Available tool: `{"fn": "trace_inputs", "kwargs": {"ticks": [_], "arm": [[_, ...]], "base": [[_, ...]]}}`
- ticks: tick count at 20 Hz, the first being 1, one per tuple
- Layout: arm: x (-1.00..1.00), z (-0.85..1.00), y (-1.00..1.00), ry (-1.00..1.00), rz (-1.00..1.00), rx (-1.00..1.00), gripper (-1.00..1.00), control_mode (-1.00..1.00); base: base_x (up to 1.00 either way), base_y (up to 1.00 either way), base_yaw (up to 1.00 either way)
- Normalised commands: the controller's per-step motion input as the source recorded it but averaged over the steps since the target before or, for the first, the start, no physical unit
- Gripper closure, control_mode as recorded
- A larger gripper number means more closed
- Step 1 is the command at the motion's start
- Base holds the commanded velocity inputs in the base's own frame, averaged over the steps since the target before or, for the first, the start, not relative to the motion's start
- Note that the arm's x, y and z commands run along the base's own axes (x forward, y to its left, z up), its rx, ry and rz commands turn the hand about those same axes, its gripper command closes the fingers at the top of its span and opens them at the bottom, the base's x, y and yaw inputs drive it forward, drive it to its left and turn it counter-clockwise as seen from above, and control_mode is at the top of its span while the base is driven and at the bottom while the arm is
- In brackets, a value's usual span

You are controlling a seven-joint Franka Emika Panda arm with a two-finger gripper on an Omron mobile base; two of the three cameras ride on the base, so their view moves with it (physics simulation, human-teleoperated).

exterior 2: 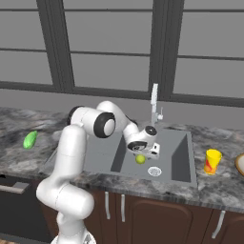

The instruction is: Remove the pear and corn from the sink. Then move the bowl and cup from the counter to the sink for washing.

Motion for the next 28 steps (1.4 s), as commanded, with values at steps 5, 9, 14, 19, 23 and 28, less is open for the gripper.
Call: {"fn": "trace_inputs", "kwargs": {"ticks": [5, 9, 14, 19, 23, 28], "arm": [[0.0, -0.09, -0.01, 0.06, 0.0, 0.0, -1.0, -1.0], [0.08, -0.17, 0.03, 0.0, 0.01, 0.0, -1.0, -1.0], [0.16, -0.19, 0.05, 0.0, 0.04, 0.0, -1.0, -1.0], [0.06, -0.18, 0.0, 0.02, 0.01, 0.0, -1.0, -1.0], [-0.03, -0.14, 0.0, 0.11, 0.0, 0.0, -1.0, -1.0], [0.05, -0.15, 0.06, 0.03, 0.03, 0.02, 1.0, -1.0]], "base": [[0.0, 0.0, 0.0], [0.0, 0.0, 0.0], [0.0, 0.0, 0.0], [0.0, 0.0, 0.0], [0.0, 0.0, 0.0], [0.0, 0.0, 0.0]]}}
